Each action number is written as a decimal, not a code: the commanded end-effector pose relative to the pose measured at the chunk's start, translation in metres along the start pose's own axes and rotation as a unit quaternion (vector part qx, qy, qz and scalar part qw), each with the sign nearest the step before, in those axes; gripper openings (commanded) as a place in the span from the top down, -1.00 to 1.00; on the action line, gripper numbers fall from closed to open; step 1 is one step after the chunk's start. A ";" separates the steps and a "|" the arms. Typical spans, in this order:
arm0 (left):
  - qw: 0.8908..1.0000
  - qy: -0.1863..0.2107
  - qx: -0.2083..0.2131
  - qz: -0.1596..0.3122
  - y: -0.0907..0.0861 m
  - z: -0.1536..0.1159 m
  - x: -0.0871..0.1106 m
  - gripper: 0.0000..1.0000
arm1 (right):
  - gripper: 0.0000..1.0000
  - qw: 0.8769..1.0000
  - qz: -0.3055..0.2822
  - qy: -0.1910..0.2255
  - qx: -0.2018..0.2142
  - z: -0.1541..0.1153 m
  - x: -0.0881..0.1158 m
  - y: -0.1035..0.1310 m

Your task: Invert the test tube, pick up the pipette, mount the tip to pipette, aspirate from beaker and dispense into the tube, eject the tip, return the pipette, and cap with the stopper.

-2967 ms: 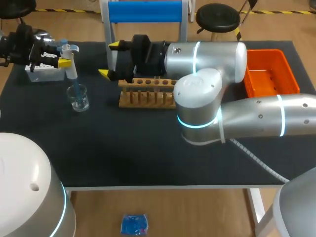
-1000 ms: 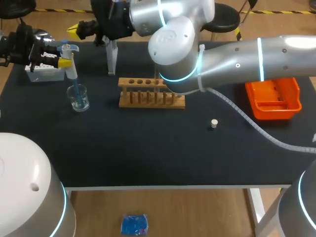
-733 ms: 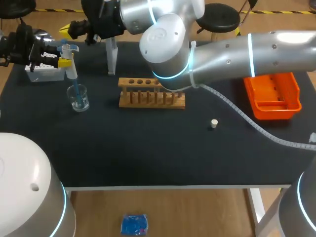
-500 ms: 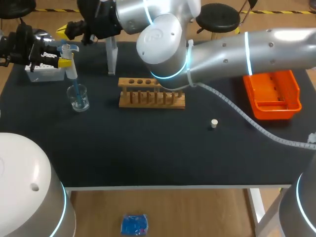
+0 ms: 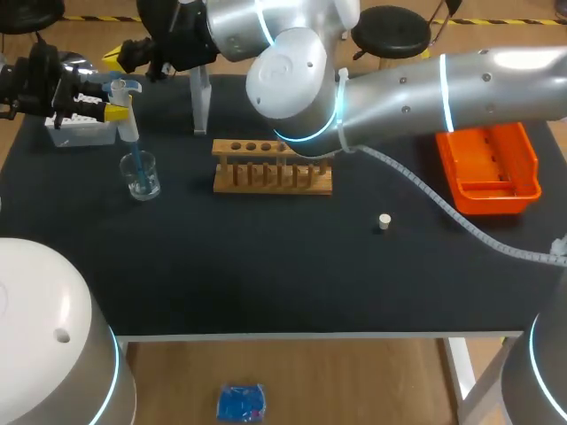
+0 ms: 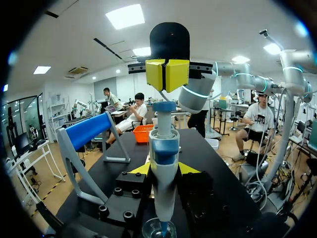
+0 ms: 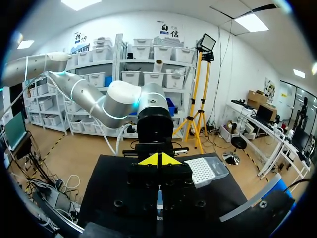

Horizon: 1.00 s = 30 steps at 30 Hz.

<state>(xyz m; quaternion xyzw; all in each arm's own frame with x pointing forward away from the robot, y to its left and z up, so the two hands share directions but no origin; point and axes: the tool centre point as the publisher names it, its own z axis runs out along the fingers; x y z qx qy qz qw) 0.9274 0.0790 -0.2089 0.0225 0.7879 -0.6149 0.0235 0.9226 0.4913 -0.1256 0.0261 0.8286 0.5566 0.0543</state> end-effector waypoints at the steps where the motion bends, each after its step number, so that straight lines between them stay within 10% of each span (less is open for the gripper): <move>1: 1.000 0.003 0.001 0.000 0.001 -0.002 -0.001 1.00 | 1.00 1.000 0.001 -0.001 0.013 -0.003 -0.001 0.002; 30: 1.000 0.003 0.001 0.000 0.001 -0.002 -0.001 1.00 | 1.00 1.000 0.003 0.001 0.021 0.000 -0.002 -0.007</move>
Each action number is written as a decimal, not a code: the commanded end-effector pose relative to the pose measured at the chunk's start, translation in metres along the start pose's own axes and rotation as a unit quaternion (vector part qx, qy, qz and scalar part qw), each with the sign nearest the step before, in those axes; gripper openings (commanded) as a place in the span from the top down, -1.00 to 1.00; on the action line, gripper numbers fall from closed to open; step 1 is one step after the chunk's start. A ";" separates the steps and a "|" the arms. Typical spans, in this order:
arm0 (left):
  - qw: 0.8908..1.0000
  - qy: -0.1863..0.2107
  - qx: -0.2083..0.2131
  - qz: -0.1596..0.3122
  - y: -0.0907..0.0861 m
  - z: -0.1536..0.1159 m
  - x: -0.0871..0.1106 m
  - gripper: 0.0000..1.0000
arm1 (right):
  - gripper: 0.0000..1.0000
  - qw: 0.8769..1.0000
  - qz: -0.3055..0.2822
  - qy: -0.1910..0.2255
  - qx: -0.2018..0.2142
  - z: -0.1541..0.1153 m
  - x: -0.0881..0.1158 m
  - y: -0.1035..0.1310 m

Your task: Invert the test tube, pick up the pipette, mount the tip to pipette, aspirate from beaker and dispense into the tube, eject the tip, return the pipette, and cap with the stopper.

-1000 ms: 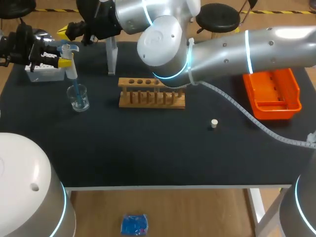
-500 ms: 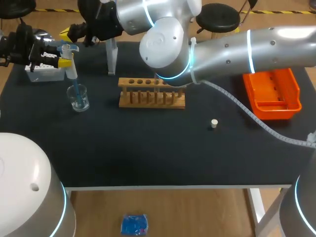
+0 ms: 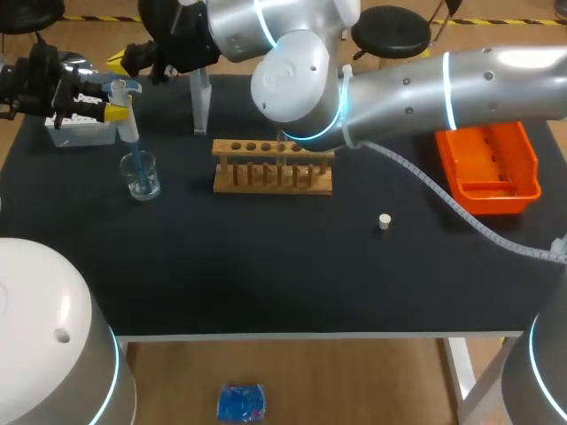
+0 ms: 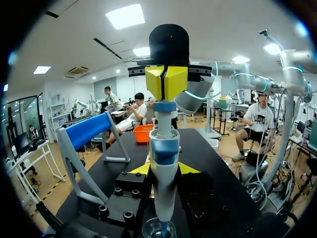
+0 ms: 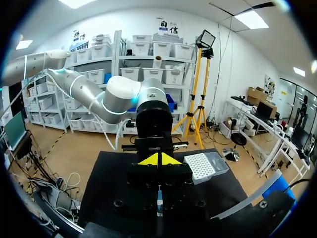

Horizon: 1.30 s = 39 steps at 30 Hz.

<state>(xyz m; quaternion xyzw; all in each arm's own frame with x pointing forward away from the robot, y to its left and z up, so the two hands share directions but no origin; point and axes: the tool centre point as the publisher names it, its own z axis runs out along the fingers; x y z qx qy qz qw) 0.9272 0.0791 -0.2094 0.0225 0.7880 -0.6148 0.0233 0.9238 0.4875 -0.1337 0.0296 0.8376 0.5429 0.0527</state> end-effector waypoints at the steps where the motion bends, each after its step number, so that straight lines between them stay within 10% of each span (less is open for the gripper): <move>1: 1.000 0.003 0.001 0.000 0.000 -0.002 -0.002 1.00 | 1.00 1.000 0.000 0.001 0.005 0.001 -0.001 0.002; 39: 1.000 0.003 0.001 0.000 0.000 -0.002 -0.002 1.00 | 1.00 1.000 0.005 0.005 0.013 0.012 -0.002 -0.007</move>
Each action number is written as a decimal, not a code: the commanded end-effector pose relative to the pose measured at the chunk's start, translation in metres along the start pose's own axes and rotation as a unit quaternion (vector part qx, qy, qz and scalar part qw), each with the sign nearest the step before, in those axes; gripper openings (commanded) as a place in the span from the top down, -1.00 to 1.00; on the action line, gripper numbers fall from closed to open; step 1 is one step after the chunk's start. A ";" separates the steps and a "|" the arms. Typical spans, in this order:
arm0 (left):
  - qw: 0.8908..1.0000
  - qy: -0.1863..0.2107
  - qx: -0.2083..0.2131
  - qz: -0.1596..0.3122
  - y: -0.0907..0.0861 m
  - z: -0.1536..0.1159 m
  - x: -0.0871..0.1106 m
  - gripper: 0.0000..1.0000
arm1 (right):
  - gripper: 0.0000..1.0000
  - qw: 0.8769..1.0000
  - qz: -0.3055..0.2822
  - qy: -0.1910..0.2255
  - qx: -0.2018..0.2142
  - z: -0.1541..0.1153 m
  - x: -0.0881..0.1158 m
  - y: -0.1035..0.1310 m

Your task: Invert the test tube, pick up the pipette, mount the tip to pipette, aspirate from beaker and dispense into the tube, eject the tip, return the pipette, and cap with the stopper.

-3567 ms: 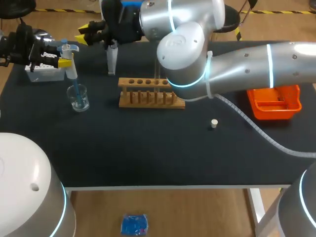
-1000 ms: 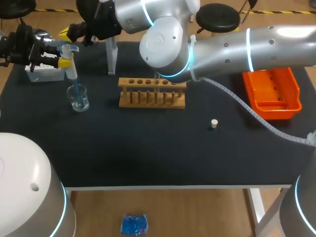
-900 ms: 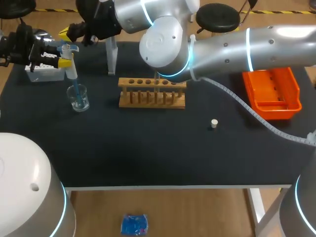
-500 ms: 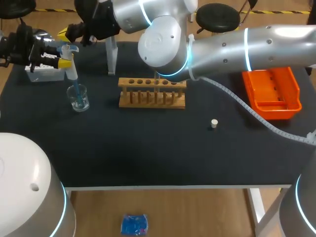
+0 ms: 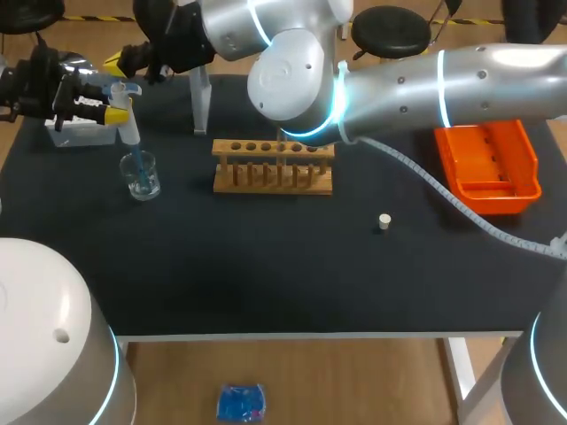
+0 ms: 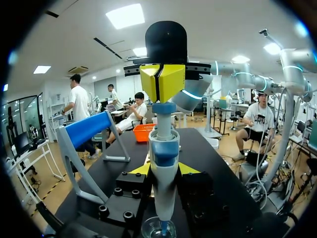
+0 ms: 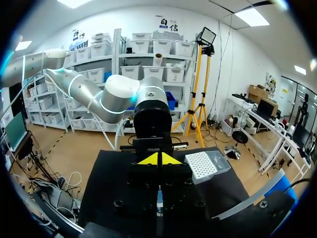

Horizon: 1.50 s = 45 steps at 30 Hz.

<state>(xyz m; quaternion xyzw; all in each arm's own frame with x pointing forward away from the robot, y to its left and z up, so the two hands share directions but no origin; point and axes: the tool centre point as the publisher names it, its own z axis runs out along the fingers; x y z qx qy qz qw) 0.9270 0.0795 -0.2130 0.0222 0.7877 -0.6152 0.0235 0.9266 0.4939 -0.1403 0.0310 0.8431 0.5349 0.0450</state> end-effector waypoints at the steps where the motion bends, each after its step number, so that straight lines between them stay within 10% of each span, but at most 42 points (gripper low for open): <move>1: 1.000 0.003 0.001 0.001 -0.003 -0.002 -0.002 1.00 | 1.00 1.000 0.001 0.000 0.003 0.003 0.000 -0.004; 42: 1.000 0.003 0.001 0.001 -0.003 -0.002 -0.002 1.00 | 1.00 1.000 0.010 0.000 -0.005 0.002 0.003 -0.011; 45: 1.000 0.003 0.001 0.001 -0.003 -0.002 -0.002 1.00 | -0.22 1.000 0.004 -0.003 -0.012 -0.003 0.003 -0.003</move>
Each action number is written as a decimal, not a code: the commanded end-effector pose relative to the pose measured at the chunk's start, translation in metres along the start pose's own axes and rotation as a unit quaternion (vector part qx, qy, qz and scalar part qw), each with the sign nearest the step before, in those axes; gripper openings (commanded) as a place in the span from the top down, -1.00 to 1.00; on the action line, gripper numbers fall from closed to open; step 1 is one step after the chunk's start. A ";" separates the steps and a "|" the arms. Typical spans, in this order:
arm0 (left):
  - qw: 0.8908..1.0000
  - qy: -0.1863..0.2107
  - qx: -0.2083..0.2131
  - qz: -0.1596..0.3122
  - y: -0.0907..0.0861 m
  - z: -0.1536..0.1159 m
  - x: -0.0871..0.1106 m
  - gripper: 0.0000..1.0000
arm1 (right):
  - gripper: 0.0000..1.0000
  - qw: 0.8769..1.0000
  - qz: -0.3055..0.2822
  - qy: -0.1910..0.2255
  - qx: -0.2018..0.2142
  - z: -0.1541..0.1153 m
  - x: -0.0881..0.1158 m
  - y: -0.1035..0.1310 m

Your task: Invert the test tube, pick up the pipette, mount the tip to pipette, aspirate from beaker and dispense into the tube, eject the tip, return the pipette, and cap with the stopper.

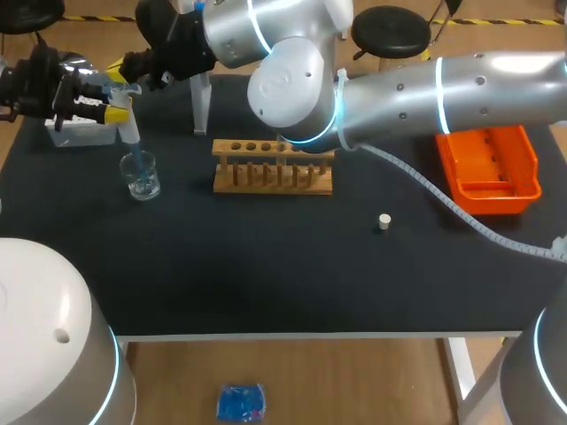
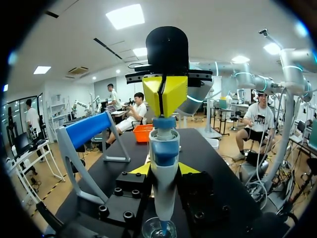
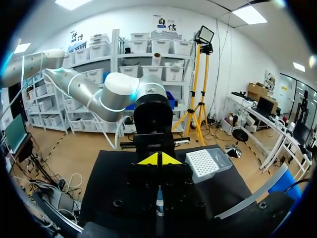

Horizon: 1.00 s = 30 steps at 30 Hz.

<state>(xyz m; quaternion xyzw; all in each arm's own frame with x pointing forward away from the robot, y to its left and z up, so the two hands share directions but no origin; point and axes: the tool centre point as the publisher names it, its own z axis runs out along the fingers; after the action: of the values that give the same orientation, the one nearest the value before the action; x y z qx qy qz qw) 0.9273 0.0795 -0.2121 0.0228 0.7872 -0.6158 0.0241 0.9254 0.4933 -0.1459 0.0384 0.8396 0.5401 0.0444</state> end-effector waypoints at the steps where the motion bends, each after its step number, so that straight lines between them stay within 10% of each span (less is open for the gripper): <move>1: 1.000 0.003 0.000 0.000 -0.003 -0.002 -0.002 1.00 | -0.77 1.000 -0.006 -0.001 -0.008 -0.007 0.002 0.005; 2: 1.000 0.003 0.000 0.000 -0.003 -0.002 -0.002 1.00 | -1.00 1.000 -0.008 -0.002 -0.011 -0.011 0.001 0.007; 15: 1.000 0.003 0.000 0.000 -0.003 -0.002 -0.002 1.00 | -1.00 0.998 -0.037 -0.018 -0.040 -0.089 -0.007 0.027; 30: 1.000 0.003 0.000 0.000 -0.003 -0.002 -0.002 1.00 | -1.00 0.996 -0.029 -0.071 -0.045 -0.234 -0.039 -0.026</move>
<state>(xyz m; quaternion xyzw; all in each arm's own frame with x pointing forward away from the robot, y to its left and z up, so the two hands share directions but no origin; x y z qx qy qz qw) 0.9276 0.0797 -0.2095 0.0232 0.7874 -0.6156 0.0235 0.9549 0.3430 -0.0863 0.0496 0.8124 0.5677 0.1237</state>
